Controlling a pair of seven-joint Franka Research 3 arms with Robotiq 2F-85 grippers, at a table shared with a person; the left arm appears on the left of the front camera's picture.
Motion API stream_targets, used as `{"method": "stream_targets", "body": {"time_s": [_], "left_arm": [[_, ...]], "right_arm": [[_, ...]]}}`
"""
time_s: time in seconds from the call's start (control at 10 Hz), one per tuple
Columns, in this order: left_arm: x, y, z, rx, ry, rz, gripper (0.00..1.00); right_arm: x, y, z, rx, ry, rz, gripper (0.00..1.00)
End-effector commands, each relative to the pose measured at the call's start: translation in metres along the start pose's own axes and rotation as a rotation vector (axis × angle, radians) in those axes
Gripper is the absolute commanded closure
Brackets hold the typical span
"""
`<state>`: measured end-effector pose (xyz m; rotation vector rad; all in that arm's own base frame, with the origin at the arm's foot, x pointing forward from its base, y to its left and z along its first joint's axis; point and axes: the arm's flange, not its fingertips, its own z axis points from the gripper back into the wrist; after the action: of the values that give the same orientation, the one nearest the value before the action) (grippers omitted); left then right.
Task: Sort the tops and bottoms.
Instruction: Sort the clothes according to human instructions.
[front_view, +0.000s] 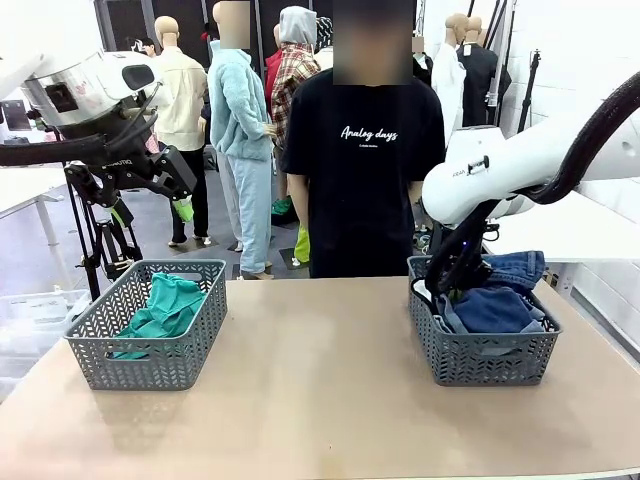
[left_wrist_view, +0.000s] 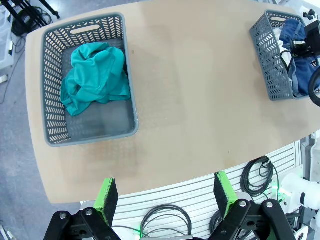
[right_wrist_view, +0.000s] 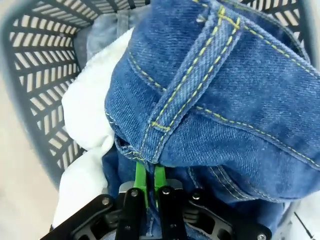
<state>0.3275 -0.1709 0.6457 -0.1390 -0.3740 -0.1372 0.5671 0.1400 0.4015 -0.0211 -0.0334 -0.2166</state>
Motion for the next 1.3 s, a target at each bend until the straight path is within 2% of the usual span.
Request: {"method": "stream_targets", "body": {"time_s": [0.0, 0.5, 0.7, 0.9, 1.0, 1.2], "left_arm": [[0.0, 0.002, 0.001, -0.017, 0.002, -0.007, 0.0], [0.0, 0.002, 0.001, -0.017, 0.002, -0.007, 0.0], [0.0, 0.002, 0.001, -0.017, 0.002, -0.007, 0.0], [0.0, 0.002, 0.001, -0.017, 0.002, -0.007, 0.0], [0.0, 0.002, 0.001, -0.017, 0.002, -0.007, 0.0], [0.0, 0.002, 0.001, -0.017, 0.002, -0.007, 0.0]], "right_arm": [[0.001, 0.002, 0.003, -0.038, 0.031, 0.037, 0.92], [-0.018, -0.007, 0.062, -0.08, -0.115, 0.049, 0.0], [-0.024, -0.011, 0.085, -0.101, -0.167, 0.054, 0.0], [-0.02, -0.003, 0.086, -0.136, -0.119, 0.085, 0.0], [-0.02, -0.009, 0.097, -0.083, -0.163, 0.072, 0.0], [-0.02, -0.009, 0.097, -0.083, -0.163, 0.072, 0.0]]}}
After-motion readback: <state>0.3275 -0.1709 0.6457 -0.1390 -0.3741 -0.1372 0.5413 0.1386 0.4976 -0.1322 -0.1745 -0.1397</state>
